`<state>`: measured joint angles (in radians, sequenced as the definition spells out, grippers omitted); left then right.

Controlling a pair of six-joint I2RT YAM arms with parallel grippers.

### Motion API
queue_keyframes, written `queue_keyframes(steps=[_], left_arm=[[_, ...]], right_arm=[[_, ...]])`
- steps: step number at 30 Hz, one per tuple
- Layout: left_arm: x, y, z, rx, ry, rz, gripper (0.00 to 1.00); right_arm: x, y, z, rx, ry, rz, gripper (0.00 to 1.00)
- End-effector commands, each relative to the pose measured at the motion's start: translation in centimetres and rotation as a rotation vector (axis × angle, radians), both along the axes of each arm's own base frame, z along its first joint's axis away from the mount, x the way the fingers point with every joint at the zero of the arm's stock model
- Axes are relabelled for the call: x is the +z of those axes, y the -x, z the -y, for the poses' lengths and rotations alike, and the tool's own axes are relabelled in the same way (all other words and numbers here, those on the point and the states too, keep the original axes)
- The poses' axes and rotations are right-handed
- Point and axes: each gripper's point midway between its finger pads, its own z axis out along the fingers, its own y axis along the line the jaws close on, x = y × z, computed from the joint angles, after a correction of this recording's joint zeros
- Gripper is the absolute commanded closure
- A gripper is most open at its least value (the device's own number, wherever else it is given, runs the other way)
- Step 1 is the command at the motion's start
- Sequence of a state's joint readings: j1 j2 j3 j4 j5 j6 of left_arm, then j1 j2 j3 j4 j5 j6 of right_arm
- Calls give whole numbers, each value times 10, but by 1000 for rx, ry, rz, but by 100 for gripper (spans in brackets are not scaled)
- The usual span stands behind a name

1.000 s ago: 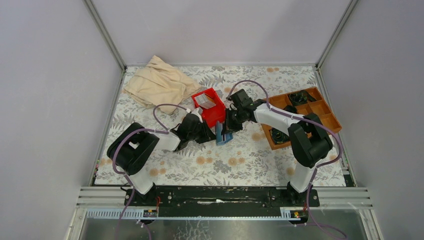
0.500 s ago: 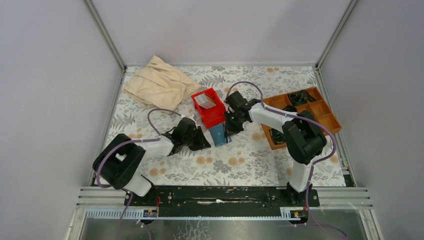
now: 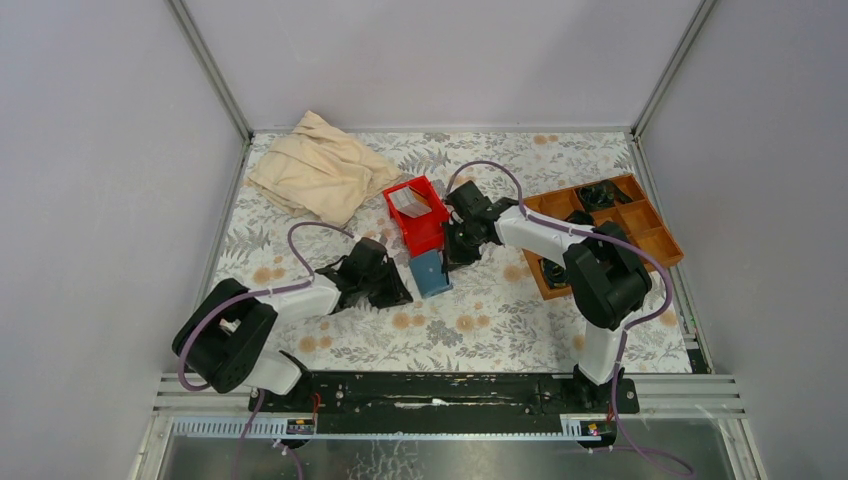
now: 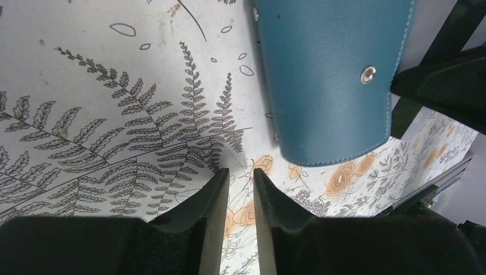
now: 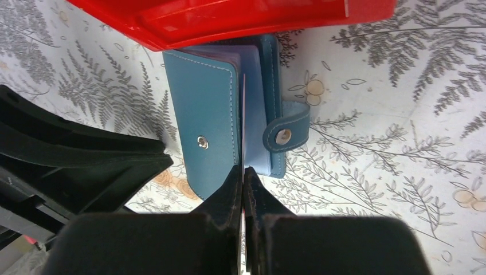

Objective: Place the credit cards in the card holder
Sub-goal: Open the card holder at the center of the board.

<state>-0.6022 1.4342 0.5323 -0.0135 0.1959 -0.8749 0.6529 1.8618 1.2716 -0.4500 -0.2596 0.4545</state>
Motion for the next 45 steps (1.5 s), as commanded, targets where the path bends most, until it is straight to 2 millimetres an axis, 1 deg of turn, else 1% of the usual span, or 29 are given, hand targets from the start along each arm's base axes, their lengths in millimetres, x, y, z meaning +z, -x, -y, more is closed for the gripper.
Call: queue_keyframes(steps=[1, 7, 11, 20, 28, 32, 36, 42, 45], left_arm=[[-43, 28, -31, 19, -160, -125, 69], [-53, 27, -35, 28, -190, -133, 70], [-59, 29, -39, 34, -205, -141, 70], [-67, 36, -51, 55, -233, -152, 70], [-71, 40, -56, 77, -244, -167, 70], [-73, 40, -55, 85, -244, -175, 70], [-78, 42, -58, 94, -256, -192, 70], [-81, 47, -63, 107, -278, -216, 70], [-81, 51, -68, 118, -297, -226, 70]], right_arm=[[24, 1, -25, 25, -140, 30, 100], [47, 2, -38, 32, -238, 41, 100], [57, 2, -43, 33, -279, 42, 100], [62, 9, -49, 43, -331, 26, 100], [67, 14, -58, 68, -371, 19, 100], [66, 17, -60, 84, -376, 11, 100], [60, 19, -60, 98, -378, 3, 100], [39, 24, -56, 117, -352, -20, 100], [31, 26, -56, 126, -348, -25, 100]])
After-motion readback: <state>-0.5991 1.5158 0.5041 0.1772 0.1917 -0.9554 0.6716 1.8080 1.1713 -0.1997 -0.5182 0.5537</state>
